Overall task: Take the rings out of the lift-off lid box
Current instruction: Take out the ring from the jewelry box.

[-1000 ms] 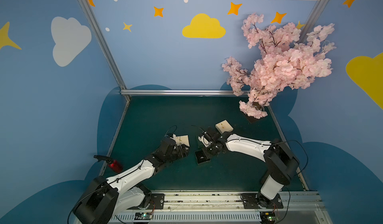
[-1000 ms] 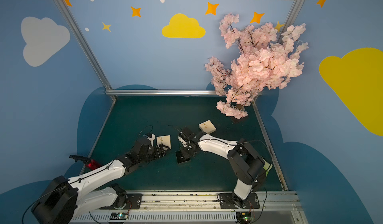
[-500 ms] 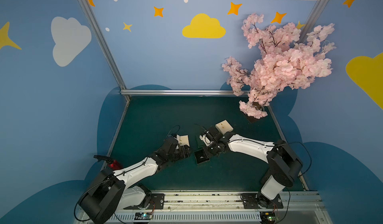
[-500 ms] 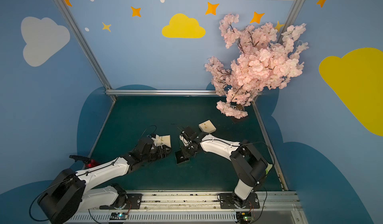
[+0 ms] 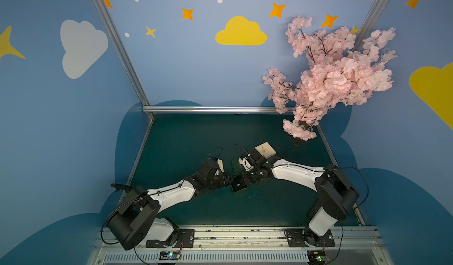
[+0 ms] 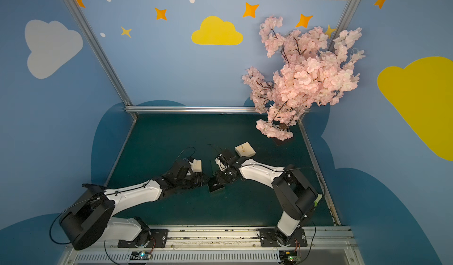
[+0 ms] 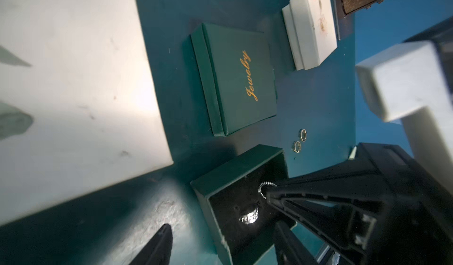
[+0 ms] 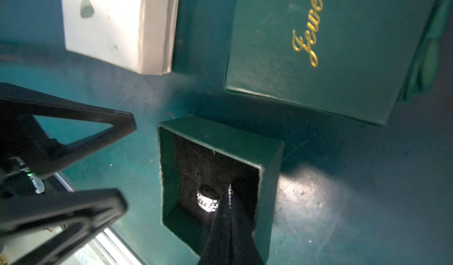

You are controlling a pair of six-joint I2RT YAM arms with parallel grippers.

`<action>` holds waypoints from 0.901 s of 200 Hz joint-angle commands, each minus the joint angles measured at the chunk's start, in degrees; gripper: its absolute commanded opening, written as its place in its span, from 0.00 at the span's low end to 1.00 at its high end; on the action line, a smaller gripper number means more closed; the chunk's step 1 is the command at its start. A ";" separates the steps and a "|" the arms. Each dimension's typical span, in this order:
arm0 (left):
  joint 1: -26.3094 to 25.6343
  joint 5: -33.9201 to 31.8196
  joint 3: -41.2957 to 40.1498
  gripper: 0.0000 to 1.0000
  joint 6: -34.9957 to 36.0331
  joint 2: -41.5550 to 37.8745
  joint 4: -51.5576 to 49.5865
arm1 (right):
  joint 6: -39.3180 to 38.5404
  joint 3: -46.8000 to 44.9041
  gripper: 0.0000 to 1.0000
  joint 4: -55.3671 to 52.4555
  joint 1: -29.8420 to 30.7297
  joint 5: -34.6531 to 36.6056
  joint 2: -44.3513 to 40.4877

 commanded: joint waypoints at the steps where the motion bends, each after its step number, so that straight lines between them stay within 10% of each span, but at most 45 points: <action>1: -0.88 -0.72 1.98 0.63 1.11 1.78 -1.80 | 1.18 -0.84 0.04 2.12 -0.29 -0.72 -1.00; 180: -3.43 -7.77 9.52 0.56 -0.63 16.04 -12.20 | 3.73 -2.72 0.05 6.04 -2.42 -4.63 -3.36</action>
